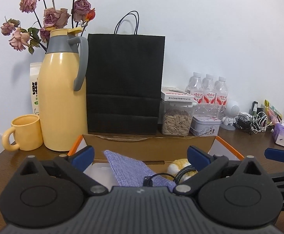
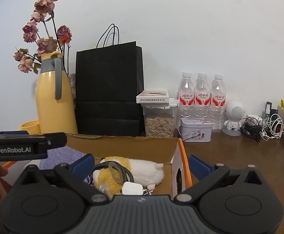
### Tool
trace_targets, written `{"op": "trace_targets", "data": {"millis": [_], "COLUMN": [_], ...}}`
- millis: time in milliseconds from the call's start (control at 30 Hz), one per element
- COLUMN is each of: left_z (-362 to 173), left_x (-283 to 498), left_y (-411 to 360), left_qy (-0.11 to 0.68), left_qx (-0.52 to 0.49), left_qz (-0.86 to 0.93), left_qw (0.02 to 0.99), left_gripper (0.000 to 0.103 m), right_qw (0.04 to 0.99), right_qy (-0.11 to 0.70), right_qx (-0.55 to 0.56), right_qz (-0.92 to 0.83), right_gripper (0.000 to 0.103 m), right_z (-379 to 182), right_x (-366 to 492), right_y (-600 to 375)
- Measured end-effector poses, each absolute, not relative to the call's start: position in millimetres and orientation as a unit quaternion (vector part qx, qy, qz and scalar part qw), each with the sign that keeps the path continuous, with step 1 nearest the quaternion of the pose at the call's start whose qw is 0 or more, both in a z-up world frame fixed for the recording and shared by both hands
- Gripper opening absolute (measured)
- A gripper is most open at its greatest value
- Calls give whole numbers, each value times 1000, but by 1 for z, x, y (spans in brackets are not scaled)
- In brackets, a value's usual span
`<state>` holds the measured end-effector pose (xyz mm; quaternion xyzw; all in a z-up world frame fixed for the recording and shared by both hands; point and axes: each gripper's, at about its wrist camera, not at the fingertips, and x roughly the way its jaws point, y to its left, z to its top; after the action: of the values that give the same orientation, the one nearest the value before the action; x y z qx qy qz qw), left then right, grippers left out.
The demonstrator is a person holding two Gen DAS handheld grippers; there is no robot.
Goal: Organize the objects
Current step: 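Carry the charger and cable into the box with both tools, then open both tools to release the charger and cable in the box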
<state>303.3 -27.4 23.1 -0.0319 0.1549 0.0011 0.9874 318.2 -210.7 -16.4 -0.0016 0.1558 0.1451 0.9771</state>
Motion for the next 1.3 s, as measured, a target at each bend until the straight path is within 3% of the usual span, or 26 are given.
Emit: {"op": "trace_targets", "data": {"millis": [633,1300], "left_z": [55,31], "left_x": [213,108], "left_y": [-19,-6], "left_qy": [159,241], "left_qx": [-15,0], "left_qz": [-5,13], "left_qw": [987,970], "left_gripper": [103,103], "right_qw": [978,969], "right_qy": [145,196], "right_qx": [7,3], "right_qz": [149,149], "right_gripper": [103,103], "right_z": [15,4], "right_x": [238,131], "right_y": [-216,-225]}}
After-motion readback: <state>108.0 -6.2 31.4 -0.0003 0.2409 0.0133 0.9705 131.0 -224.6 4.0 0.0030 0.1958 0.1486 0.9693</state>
